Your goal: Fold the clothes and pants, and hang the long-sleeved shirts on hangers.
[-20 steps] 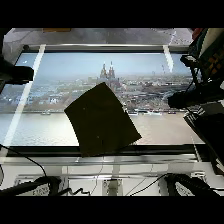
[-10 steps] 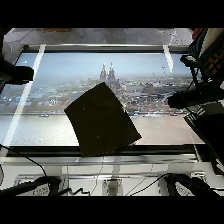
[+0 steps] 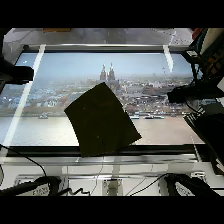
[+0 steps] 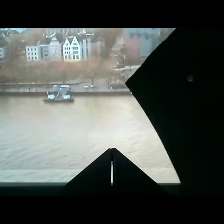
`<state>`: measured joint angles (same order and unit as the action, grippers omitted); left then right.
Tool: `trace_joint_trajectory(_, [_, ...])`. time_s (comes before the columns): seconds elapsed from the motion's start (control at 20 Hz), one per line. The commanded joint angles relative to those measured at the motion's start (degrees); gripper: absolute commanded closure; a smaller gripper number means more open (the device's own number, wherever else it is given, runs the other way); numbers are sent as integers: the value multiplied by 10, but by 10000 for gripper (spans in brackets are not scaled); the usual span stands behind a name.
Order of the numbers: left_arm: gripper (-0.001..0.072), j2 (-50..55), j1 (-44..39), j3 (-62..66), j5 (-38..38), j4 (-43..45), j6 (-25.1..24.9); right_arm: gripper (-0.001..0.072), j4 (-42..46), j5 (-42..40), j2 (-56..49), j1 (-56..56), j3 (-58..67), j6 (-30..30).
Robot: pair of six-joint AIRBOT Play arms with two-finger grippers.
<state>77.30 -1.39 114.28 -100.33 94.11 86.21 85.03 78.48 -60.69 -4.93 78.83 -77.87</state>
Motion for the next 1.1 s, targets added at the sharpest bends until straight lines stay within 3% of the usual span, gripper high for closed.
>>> trace_joint_trajectory(0.0, [678, 0, 1, 0, 34, -12, -1, 693, 55, -31, -20, 28, -75, 66])
trace_joint_trajectory(0.1, [678, 0, 1, -2, 36, -14, 0, 693, -12, -29, -37, 70, -170, 109])
trace_joint_trajectory(0.3, [678, -2, 1, -38, 35, -56, -2, 693, -233, 11, -56, 106, -314, 278])
trace_joint_trajectory(0.35, [678, -2, 1, -61, 35, -81, -15, 690, -263, -8, -57, 104, -336, 278])
trace_joint_trajectory(0.4, [653, -2, 1, -89, 35, -111, -31, 603, -276, -30, -57, 102, -351, 273])
trace_joint_trajectory(0.45, [544, -2, 1, -124, 40, -144, -47, 386, -279, -61, -57, 102, -363, 251])
trace_joint_trajectory(0.5, [489, -4, 1, -158, 47, -170, -60, 288, -277, -92, -57, 103, -370, 215])
trace_joint_trajectory(0.65, [488, -40, 3, -284, 108, -186, -72, 271, -294, -119, -73, 102, -373, 152])
trace_joint_trajectory(0.8, [471, -125, 8, -427, 198, -207, -72, 266, -343, -99, -128, 102, -373, 149])
trace_joint_trajectory(0.95, [464, -208, 8, -548, 230, -241, -72, 264, -404, -71, -195, 102, -373, 144])
trace_joint_trajectory(1.05, [286, -248, 8, -614, 231, -243, -71, 193, -425, -56, -234, 102, -373, 138])
